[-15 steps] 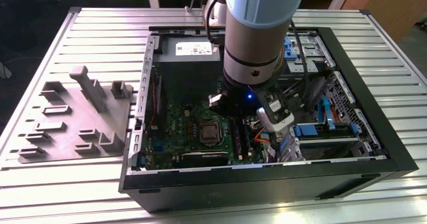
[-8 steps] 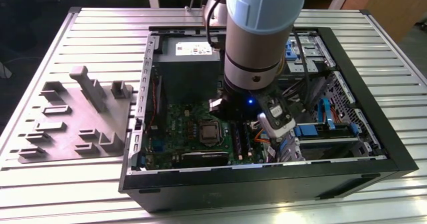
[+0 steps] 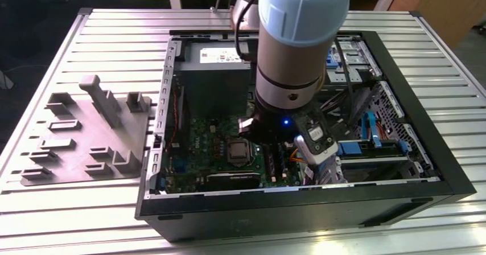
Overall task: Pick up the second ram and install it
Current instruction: 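Press down the second ram until it locks into place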
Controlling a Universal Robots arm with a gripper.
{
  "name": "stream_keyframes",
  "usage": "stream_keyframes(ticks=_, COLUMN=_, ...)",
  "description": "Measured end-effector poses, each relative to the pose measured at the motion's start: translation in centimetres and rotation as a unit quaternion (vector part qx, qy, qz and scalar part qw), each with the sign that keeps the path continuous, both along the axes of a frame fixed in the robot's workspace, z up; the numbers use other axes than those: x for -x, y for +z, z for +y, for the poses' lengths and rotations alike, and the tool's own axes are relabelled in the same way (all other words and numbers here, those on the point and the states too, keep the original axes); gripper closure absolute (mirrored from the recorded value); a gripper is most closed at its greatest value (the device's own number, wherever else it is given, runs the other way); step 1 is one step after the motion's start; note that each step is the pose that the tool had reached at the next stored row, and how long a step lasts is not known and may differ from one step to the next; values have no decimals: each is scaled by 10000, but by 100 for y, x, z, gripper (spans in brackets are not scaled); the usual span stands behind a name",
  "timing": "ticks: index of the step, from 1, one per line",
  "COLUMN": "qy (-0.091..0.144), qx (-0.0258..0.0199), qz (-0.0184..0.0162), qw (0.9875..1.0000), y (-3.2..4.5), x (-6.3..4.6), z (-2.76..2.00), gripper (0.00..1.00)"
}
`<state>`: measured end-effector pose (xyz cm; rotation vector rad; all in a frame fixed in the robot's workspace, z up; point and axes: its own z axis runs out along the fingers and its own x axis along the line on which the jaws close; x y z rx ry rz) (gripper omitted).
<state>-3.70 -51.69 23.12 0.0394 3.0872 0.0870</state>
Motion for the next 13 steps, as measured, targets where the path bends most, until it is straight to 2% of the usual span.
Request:
stream_keyframes(ticks=6, qy=0, qx=6, qz=0, qw=10000, y=-5, x=0, z=-67, gripper=90)
stream_keyframes(ticks=11, qy=0, qx=6, qz=0, qw=10000, y=-9, x=0, z=-71, gripper=90)
stream_keyframes(ticks=13, qy=0, qx=6, qz=0, qw=10000, y=-40, x=0, z=-72, gripper=90)
